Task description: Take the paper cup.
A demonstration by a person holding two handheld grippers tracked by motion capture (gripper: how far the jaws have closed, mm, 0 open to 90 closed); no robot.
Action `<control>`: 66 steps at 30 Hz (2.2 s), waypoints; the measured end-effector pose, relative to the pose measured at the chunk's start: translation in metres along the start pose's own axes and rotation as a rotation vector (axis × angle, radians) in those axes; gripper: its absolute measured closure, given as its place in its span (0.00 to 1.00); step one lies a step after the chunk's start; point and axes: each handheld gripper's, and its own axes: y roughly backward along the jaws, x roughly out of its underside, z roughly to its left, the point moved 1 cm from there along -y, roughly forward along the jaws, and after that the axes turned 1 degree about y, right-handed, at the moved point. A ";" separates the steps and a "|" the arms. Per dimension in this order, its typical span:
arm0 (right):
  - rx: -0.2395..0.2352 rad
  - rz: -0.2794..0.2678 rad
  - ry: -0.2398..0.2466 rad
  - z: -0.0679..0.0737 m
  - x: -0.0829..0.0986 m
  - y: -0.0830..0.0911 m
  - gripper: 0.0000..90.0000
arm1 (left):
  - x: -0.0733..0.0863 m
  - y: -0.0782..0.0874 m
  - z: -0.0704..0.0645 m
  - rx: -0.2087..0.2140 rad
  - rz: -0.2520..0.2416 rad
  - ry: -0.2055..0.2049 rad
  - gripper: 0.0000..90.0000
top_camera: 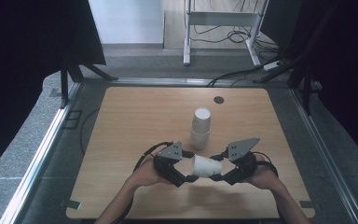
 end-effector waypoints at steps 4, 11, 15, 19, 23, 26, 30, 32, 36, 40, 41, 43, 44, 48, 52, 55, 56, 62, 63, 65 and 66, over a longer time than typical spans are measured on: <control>-0.003 -0.012 0.005 0.001 0.001 0.000 0.41 | 0.001 0.000 -0.001 0.008 -0.017 0.000 0.20; -0.009 -0.025 0.009 0.001 0.004 -0.003 0.41 | 0.004 -0.001 -0.001 0.034 -0.049 0.005 0.21; -0.012 -0.029 0.010 0.002 0.004 -0.003 0.41 | 0.005 -0.001 -0.002 0.034 -0.060 0.008 0.22; -0.014 -0.033 0.012 0.002 0.004 -0.003 0.41 | 0.006 0.000 -0.001 0.030 -0.071 0.010 0.27; -0.014 -0.034 0.010 0.002 0.004 -0.003 0.41 | 0.006 0.001 -0.001 0.025 -0.071 0.002 0.30; -0.018 -0.030 0.010 0.002 0.004 -0.004 0.41 | 0.007 0.001 -0.002 0.020 -0.065 -0.005 0.31; -0.020 -0.021 0.012 0.001 0.004 -0.005 0.41 | 0.007 0.002 -0.002 0.021 -0.057 -0.013 0.35; -0.023 -0.016 0.012 0.001 0.005 -0.005 0.41 | 0.008 0.001 -0.002 0.019 -0.053 -0.015 0.36; -0.024 -0.012 0.011 0.000 0.005 -0.006 0.41 | 0.007 0.001 -0.003 0.016 -0.049 -0.020 0.39; -0.025 -0.010 0.009 0.000 0.006 -0.006 0.41 | 0.007 0.002 -0.003 0.012 -0.046 -0.023 0.40; -0.025 -0.011 0.009 0.000 0.006 -0.006 0.41 | 0.007 0.002 -0.003 0.012 -0.046 -0.023 0.40; -0.025 -0.012 0.008 -0.001 0.006 -0.006 0.41 | 0.007 0.002 -0.003 0.010 -0.045 -0.023 0.41; -0.025 -0.012 0.007 -0.001 0.006 -0.006 0.41 | 0.006 0.002 -0.003 0.010 -0.044 -0.024 0.41; -0.023 -0.008 0.007 -0.001 0.006 -0.006 0.41 | 0.006 0.002 -0.003 0.009 -0.042 -0.025 0.42; -0.022 -0.007 0.005 -0.001 0.006 -0.006 0.41 | 0.006 0.002 -0.003 0.005 -0.038 -0.026 0.42; -0.024 -0.009 0.002 -0.002 0.006 -0.006 0.41 | 0.005 0.003 -0.003 0.004 -0.037 -0.027 0.42; -0.024 -0.009 -0.001 -0.002 0.006 -0.007 0.40 | 0.005 0.003 -0.003 0.003 -0.033 -0.031 0.43; -0.009 0.001 -0.014 -0.002 0.005 -0.004 0.33 | 0.002 0.004 -0.003 -0.008 0.017 -0.051 0.42; -0.004 0.006 -0.016 -0.002 0.005 -0.003 0.32 | 0.000 0.005 -0.002 -0.016 0.041 -0.057 0.42; 0.002 0.015 -0.015 -0.002 0.004 -0.003 0.31 | -0.001 0.005 -0.002 -0.023 0.057 -0.062 0.42; 0.005 0.027 -0.011 -0.002 0.004 -0.002 0.30 | -0.002 0.005 -0.002 -0.028 0.074 -0.068 0.42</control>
